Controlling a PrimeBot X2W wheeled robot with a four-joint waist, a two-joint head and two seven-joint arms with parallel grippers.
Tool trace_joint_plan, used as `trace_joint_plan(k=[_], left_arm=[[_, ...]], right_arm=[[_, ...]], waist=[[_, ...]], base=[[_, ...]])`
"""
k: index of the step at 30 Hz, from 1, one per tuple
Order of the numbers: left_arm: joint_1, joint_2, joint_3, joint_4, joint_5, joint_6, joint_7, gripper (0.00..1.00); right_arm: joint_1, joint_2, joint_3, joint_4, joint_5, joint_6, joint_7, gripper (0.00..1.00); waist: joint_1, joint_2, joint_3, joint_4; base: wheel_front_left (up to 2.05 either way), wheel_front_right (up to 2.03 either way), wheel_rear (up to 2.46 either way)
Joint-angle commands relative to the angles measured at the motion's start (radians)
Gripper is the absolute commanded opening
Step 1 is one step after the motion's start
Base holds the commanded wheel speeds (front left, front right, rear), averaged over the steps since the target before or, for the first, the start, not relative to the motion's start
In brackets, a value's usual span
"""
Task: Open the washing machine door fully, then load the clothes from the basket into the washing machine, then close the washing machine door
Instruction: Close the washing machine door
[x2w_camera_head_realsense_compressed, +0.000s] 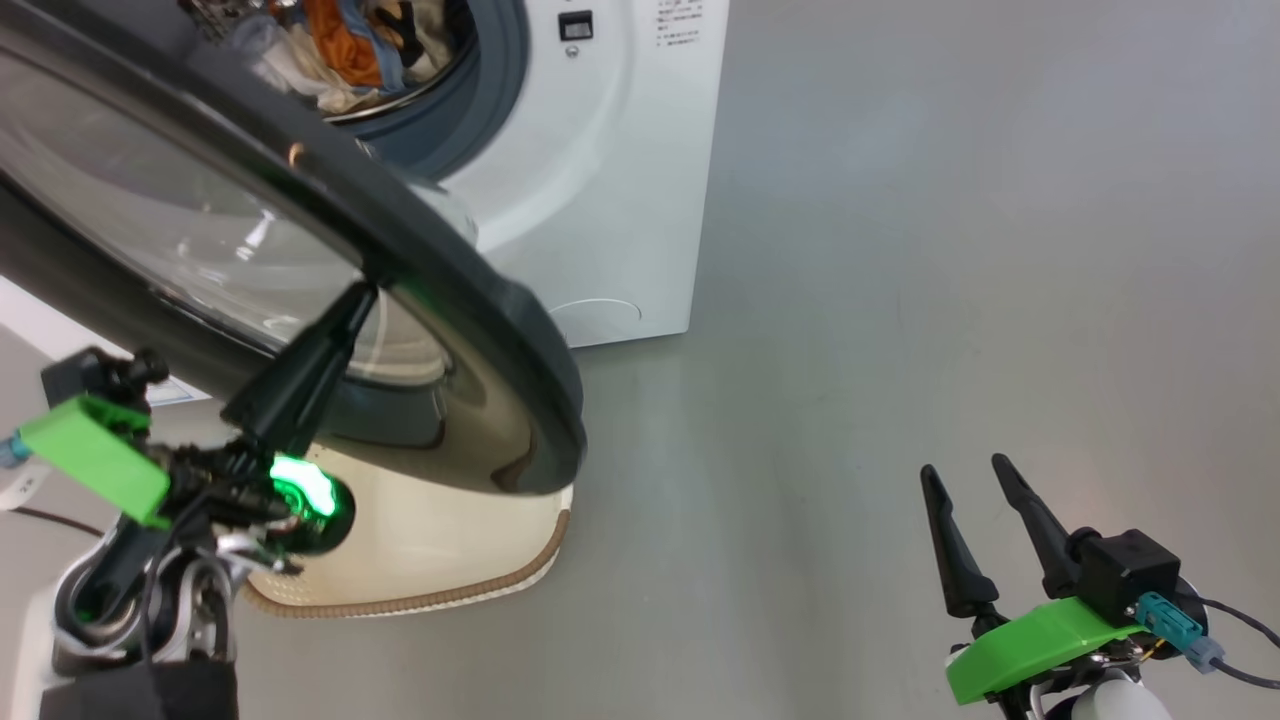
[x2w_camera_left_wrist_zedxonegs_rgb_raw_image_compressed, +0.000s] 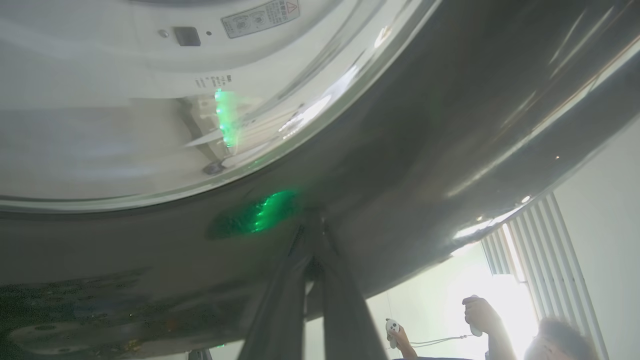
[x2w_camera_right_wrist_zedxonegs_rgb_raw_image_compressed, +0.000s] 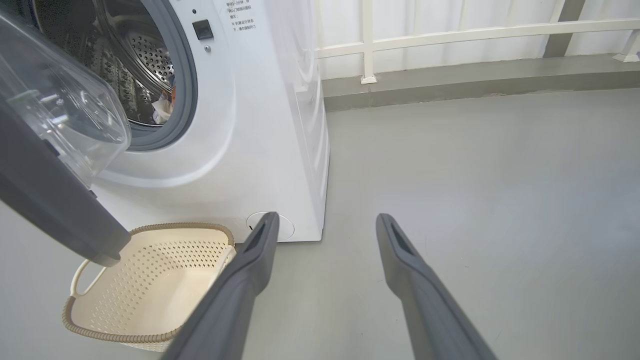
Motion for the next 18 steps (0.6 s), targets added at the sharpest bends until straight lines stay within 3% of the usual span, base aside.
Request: trace_joint_plan(k=[1, 18], left_arm=[[-0.048, 0.013, 0.017, -0.018, 0.005, -0.007, -0.02, 0.0], [-0.001, 0.013, 0.032, -0.001, 0.073, -0.007, -0.141, 0.0]], right_arm=[[-0.022, 0.0, 0.034, -0.017, 0.01, 0.002, -0.005, 1.0], [-0.013, 0.0, 0.025, -0.005, 0.007, 0.002, -0.005, 1.0]], waist=[[0.0, -0.0001, 0.006, -0.005], [0.0, -0.0001, -0.048, 0.003]], base=[[0.0, 0.0, 0.0], [0.0, 0.0, 0.0]])
